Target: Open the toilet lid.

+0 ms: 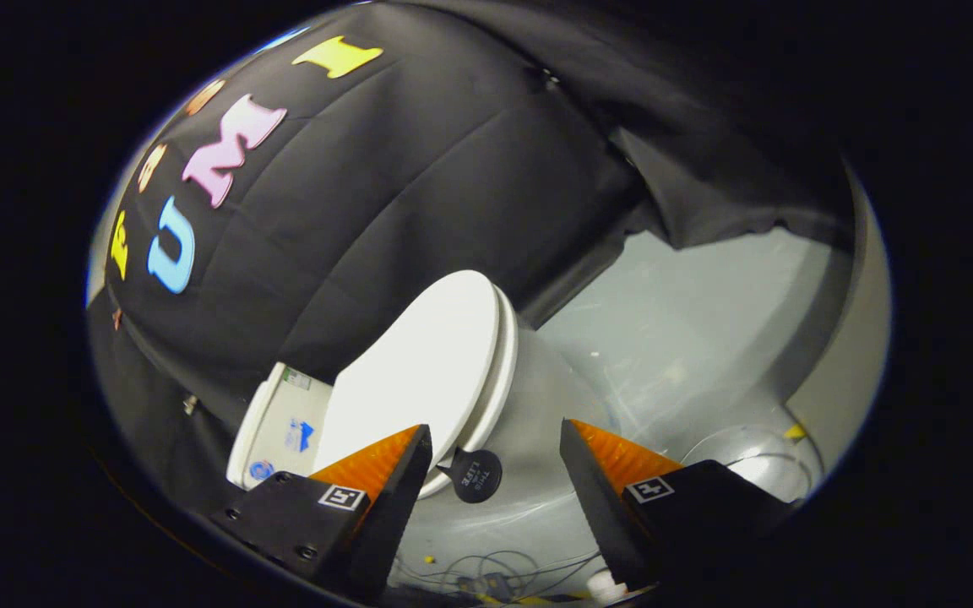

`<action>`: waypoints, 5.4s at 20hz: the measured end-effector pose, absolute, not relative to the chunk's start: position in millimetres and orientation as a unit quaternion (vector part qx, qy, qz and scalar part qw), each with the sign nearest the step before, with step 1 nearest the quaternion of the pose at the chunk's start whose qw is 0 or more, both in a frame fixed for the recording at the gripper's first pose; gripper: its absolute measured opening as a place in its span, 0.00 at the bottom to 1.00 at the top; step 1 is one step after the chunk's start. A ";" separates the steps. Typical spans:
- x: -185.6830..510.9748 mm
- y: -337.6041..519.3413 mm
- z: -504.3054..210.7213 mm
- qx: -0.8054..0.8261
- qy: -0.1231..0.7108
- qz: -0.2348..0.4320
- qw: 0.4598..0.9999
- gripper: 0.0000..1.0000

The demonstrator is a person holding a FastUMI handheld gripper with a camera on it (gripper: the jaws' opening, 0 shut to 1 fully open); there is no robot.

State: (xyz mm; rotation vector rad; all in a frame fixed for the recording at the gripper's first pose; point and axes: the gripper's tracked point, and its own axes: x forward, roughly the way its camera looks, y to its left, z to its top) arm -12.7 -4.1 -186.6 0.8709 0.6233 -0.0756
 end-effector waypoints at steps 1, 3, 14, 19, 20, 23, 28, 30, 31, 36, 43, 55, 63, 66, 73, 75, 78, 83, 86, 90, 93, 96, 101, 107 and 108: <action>-13.3 -2.6 -186.7 0.437 0.298 -0.031 0.848 0.96; -12.3 2.8 -186.9 0.476 0.300 -0.020 0.826 0.95; -12.7 24.3 -206.4 0.571 0.313 0.008 0.759 0.61; -10.2 30.0 -214.1 0.584 0.321 0.018 0.745 0.45; -8.9 29.0 -214.5 0.586 0.318 0.016 0.745 0.36; -8.3 29.2 -214.3 0.590 0.318 0.022 0.742 0.36; -7.7 27.1 -212.8 0.613 0.316 0.027 0.723 0.13; -7.0 29.0 -212.9 0.609 0.317 0.032 0.726 0.13; -6.8 29.2 -212.5 0.609 0.318 0.033 0.726 0.13; -5.9 32.1 -213.3 0.604 0.316 0.038 0.730 0.05; -6.2 33.3 -205.9 0.592 0.322 0.034 0.738 0.05; 1.1 41.7 -150.9 0.525 0.305 0.037 0.794 0.05; 6.3 57.0 -99.9 0.462 0.300 0.043 0.833 0.05; 10.2 67.7 -74.8 0.433 0.298 0.045 0.850 0.05; 14.8 104.1 -9.7 0.371 0.279 0.059 0.884 0.05; 17.5 113.3 -0.4 0.344 0.282 0.053 0.894 0.05; 19.1 124.5 16.2 0.315 0.281 0.046 0.905 0.05; 20.4 149.9 41.3 0.283 0.279 0.041 0.917 0.05; 21.9 161.9 52.6 0.252 0.279 0.028 0.926 0.05; 25.6 184.6 68.6 0.202 0.275 0.013 0.940 0.05; 26.7 203.0 80.9 0.167 0.273 -0.001 0.947 0.05; 27.8 227.9 94.6 0.138 0.270 -0.004 0.953 0.05; 30.5 268.2 116.0 0.089 0.262 -0.021 0.961 0.05; 32.8 315.3 131.0 0.044 0.251 -0.035 0.966 0.05; 32.6 321.3 132.9 0.036 0.250 -0.039 0.967 0.05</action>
